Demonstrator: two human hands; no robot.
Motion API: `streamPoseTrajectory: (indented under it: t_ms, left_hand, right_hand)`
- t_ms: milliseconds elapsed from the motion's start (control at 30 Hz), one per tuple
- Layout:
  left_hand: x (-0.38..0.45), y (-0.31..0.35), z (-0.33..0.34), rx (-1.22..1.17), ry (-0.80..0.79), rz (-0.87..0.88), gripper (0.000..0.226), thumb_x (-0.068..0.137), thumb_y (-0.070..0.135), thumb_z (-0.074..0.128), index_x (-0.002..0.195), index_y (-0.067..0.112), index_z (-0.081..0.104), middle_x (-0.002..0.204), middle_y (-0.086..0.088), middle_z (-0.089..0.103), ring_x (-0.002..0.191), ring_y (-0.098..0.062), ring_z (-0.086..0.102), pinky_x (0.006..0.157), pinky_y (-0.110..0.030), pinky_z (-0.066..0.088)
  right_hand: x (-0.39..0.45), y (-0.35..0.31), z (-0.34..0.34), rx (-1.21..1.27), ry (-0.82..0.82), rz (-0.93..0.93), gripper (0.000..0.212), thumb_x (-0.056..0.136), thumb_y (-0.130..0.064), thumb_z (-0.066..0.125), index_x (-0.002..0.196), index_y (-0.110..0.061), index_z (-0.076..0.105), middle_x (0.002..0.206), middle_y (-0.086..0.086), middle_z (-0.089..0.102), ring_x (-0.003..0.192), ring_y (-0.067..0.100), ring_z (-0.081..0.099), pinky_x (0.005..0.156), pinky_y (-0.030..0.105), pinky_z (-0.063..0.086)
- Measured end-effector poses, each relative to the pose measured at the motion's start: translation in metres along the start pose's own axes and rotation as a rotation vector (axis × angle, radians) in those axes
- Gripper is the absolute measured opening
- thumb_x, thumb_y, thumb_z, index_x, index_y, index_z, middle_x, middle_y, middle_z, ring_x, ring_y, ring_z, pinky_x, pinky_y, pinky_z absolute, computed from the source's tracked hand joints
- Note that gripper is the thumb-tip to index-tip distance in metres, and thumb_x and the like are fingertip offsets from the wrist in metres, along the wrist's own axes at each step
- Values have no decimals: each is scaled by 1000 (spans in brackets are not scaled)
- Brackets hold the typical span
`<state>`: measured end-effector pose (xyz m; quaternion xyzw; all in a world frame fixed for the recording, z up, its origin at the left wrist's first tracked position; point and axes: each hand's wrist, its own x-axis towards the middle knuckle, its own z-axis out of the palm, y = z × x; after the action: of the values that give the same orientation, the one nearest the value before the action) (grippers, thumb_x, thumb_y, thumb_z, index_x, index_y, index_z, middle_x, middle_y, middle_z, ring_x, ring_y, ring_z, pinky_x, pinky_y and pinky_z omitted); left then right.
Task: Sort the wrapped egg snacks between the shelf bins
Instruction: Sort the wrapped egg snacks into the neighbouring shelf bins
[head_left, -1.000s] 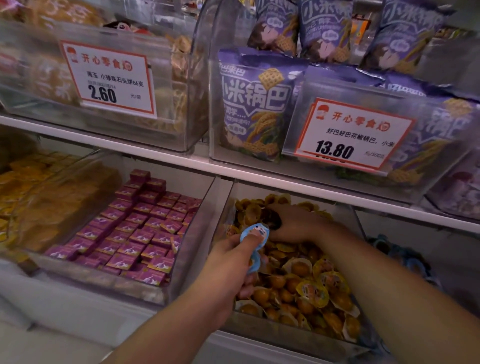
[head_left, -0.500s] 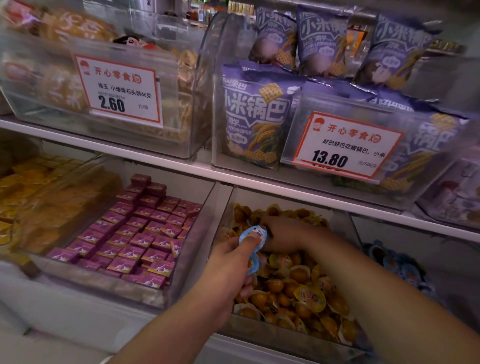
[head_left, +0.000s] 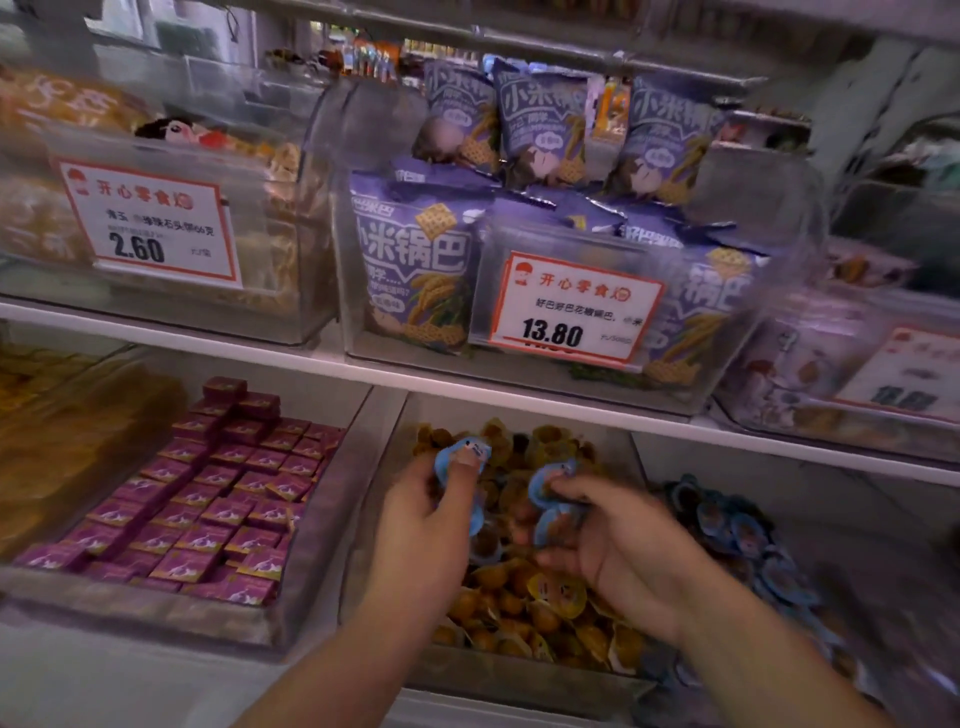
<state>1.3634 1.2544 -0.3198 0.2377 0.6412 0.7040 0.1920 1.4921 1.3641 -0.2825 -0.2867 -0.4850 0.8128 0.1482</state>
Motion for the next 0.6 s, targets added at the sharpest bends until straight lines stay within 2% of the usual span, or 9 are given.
streamPoseTrajectory:
  t_ms: [67, 133, 167, 233, 300, 333, 467, 533, 600]
  left_hand:
    - [-8, 3, 13, 161, -34, 233, 13, 97, 39, 59, 94, 30, 68, 79, 13, 70, 73, 0, 66, 64, -15, 48]
    - [-16, 5, 24, 374, -94, 414, 18, 97, 42, 55, 111, 34, 63, 98, 17, 66, 91, 2, 63, 76, -14, 48]
    - [-19, 6, 29, 478, -147, 504, 26, 96, 45, 53, 119, 35, 59, 109, 18, 61, 99, 2, 60, 83, -16, 47]
    - [-26, 9, 39, 644, -250, 644, 39, 95, 48, 47, 131, 36, 51, 120, 17, 54, 108, -4, 55, 90, -21, 45]
    - [-32, 12, 50, 789, -254, 735, 49, 94, 49, 43, 139, 29, 47, 123, 11, 58, 108, -13, 53, 87, -31, 47]
    - [-35, 12, 55, 828, -228, 764, 54, 94, 47, 42, 142, 23, 45, 124, 8, 58, 109, -16, 52, 87, -34, 45]
    - [-43, 13, 71, 739, -209, 784, 63, 89, 38, 43, 147, 16, 32, 137, 8, 33, 130, -19, 35, 111, -38, 36]
    - [-45, 12, 75, 671, -308, 783, 69, 89, 40, 43, 153, 20, 24, 145, 19, 24, 142, -14, 24, 117, -31, 22]
    - [-47, 14, 75, 588, -440, 702, 69, 94, 54, 40, 154, 32, 15, 156, 23, 15, 149, -8, 16, 118, -24, 15]
  right_hand:
    - [-13, 9, -2, 142, -38, 58, 46, 77, -25, 63, 117, -2, 62, 95, 21, 71, 79, 32, 71, 67, 40, 59]
    - [-21, 14, -1, 236, -134, 79, 48, 89, -40, 53, 124, -10, 66, 116, 15, 70, 98, 30, 70, 90, 49, 52]
    - [-24, 15, 0, 288, -141, 75, 51, 93, -48, 48, 126, -15, 67, 125, 13, 68, 107, 28, 68, 97, 50, 48]
    - [-25, 15, 4, 402, -74, 44, 49, 93, -54, 50, 117, -18, 74, 125, 10, 69, 112, 25, 68, 94, 42, 54]
    - [-26, 9, 5, 480, 7, 6, 46, 89, -51, 58, 108, -15, 78, 117, 10, 72, 106, 24, 71, 80, 34, 60]
    - [-27, 6, 5, 479, 39, -10, 46, 89, -50, 60, 109, -13, 77, 115, 11, 73, 104, 24, 71, 79, 32, 59]
    - [-31, 0, -4, 353, 100, -79, 35, 95, -41, 57, 113, -16, 75, 113, 9, 74, 104, 20, 71, 84, 30, 56]
    - [-35, -2, -10, 258, 139, -143, 28, 98, -33, 57, 110, -16, 74, 109, 11, 75, 100, 19, 72, 81, 32, 57]
    - [-40, -8, -21, 194, 200, -186, 24, 96, -28, 61, 103, -8, 72, 97, 18, 74, 85, 21, 72, 71, 34, 58]
